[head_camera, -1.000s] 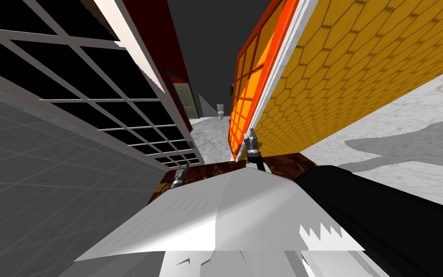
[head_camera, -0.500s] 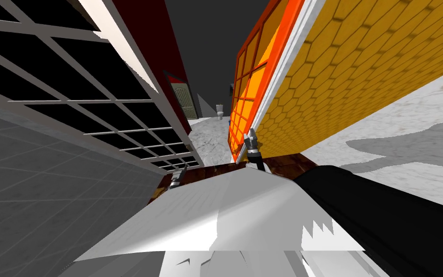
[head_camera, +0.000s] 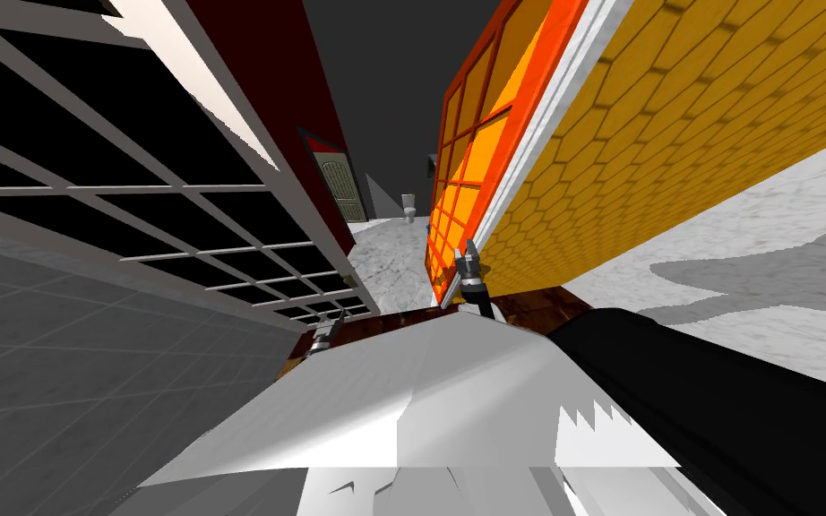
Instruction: Push the door open
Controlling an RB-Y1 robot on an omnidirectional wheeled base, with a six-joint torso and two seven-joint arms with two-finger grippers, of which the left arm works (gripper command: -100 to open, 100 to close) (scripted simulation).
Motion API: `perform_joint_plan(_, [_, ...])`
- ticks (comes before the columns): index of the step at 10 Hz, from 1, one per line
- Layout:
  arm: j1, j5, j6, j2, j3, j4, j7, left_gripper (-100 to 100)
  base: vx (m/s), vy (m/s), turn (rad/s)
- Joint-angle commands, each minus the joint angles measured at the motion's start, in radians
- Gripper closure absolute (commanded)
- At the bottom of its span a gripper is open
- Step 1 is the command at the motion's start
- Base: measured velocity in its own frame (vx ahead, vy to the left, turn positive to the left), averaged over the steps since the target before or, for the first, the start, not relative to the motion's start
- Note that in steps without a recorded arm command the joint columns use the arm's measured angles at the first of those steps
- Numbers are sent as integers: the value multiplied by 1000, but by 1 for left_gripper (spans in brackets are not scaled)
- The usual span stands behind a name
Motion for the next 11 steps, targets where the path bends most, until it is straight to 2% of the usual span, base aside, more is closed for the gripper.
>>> perform_joint_plan(1, [-10, 5, -13, 9, -7, 32, -22, -100, 97, 6, -20])
perform_joint_plan(3, [-15, 8, -19, 13, -11, 49, -35, -100, 84, 0, -14])
perform_joint_plan(4, [-10, 8, -10, 14, -9, 34, -37, -100, 21, 0, -1])
perform_joint_plan(5, [-17, 9, -5, 11, -5, 40, -39, -100, 108, 1, -40])
perform_joint_plan(11, [-41, 13, 23, -2, 13, 50, -49, -100, 200, -4, -44])
